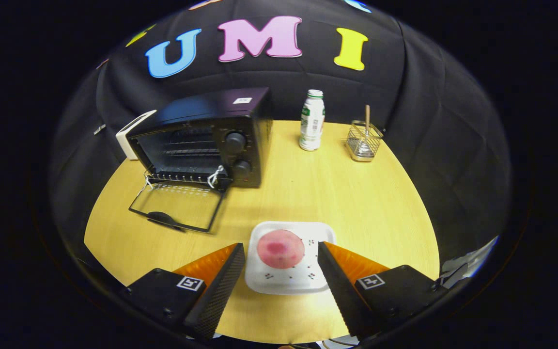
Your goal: Open the toaster oven, put the food inside, and close the toaster oven door.
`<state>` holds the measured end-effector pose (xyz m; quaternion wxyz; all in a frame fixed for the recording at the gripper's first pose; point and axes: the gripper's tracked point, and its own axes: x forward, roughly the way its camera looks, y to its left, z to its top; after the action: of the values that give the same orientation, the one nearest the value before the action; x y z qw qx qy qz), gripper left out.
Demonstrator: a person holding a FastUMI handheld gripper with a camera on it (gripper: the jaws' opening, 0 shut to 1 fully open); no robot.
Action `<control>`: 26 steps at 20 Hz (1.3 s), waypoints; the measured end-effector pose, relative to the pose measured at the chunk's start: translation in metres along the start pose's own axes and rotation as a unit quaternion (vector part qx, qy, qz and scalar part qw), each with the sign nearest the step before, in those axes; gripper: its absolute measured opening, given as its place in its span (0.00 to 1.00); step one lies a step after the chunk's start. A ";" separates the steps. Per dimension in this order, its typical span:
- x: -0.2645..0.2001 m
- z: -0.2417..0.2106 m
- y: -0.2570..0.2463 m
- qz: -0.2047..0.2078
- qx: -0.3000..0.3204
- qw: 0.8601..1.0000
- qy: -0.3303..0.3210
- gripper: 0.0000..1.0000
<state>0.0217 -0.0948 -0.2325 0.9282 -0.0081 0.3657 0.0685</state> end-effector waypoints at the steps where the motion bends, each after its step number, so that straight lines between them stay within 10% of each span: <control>1: 0.003 -0.003 -0.011 0.001 0.007 1.000 0.007 0.98; 16: 0.072 -0.078 -0.082 0.010 -0.013 0.990 0.138 0.98; 26: 0.071 -0.087 -0.091 0.043 0.026 0.984 0.172 0.26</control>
<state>0.0266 -0.1815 -0.3479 0.8476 0.0199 0.5215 0.0961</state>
